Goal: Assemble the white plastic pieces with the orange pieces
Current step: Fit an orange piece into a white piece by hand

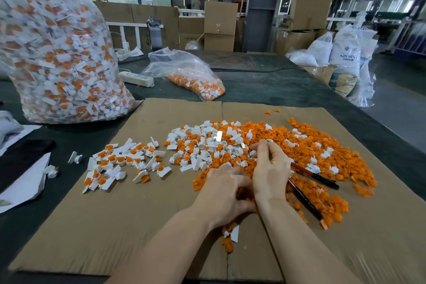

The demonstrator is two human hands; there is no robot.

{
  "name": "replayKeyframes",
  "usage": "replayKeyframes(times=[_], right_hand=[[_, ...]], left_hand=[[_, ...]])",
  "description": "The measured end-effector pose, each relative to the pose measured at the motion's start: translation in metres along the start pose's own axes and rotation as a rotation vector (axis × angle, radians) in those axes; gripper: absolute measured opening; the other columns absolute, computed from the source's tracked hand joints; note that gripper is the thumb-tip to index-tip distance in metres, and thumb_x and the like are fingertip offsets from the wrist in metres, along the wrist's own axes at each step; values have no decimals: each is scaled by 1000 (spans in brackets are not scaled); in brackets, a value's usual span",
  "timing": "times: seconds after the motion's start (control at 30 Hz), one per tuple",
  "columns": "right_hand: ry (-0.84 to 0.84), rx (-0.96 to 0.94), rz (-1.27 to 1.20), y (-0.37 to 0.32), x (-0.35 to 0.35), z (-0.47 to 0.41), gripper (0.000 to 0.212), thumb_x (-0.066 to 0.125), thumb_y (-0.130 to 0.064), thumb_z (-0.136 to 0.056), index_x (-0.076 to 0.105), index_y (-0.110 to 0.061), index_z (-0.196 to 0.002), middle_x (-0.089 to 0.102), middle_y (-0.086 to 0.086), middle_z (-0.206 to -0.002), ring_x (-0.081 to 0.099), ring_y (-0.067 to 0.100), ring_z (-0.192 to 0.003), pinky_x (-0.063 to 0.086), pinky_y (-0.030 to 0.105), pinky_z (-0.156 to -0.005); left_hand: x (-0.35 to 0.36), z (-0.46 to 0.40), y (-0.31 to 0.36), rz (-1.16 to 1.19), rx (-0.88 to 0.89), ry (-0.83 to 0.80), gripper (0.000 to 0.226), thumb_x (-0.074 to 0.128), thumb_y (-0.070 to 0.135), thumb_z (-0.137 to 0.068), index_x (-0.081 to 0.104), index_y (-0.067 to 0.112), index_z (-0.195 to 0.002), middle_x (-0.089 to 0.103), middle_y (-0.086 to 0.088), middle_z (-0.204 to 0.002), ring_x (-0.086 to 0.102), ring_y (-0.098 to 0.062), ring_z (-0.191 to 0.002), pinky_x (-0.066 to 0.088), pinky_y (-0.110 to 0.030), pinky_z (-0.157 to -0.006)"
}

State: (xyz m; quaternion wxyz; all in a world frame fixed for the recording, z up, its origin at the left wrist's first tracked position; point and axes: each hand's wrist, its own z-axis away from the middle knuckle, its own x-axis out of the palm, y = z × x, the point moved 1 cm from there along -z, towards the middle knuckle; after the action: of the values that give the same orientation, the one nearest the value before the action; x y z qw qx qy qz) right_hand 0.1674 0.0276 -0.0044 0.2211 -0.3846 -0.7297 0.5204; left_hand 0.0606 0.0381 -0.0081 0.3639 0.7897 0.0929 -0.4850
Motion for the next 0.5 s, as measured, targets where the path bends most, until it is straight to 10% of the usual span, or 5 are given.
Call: replayKeyframes(times=[0.5], right_hand=[[-188,-466,354,2,-20,16,4,63,-8,-87,67,-9,-87,63,-1,-81,56,15,-81,49,32,-75]], left_hand=[[-9,-2,-21,99,-256,407,16,65,30,-86,71,24,-99,50,14,-99,42,-5,-103,35,-19,-88]])
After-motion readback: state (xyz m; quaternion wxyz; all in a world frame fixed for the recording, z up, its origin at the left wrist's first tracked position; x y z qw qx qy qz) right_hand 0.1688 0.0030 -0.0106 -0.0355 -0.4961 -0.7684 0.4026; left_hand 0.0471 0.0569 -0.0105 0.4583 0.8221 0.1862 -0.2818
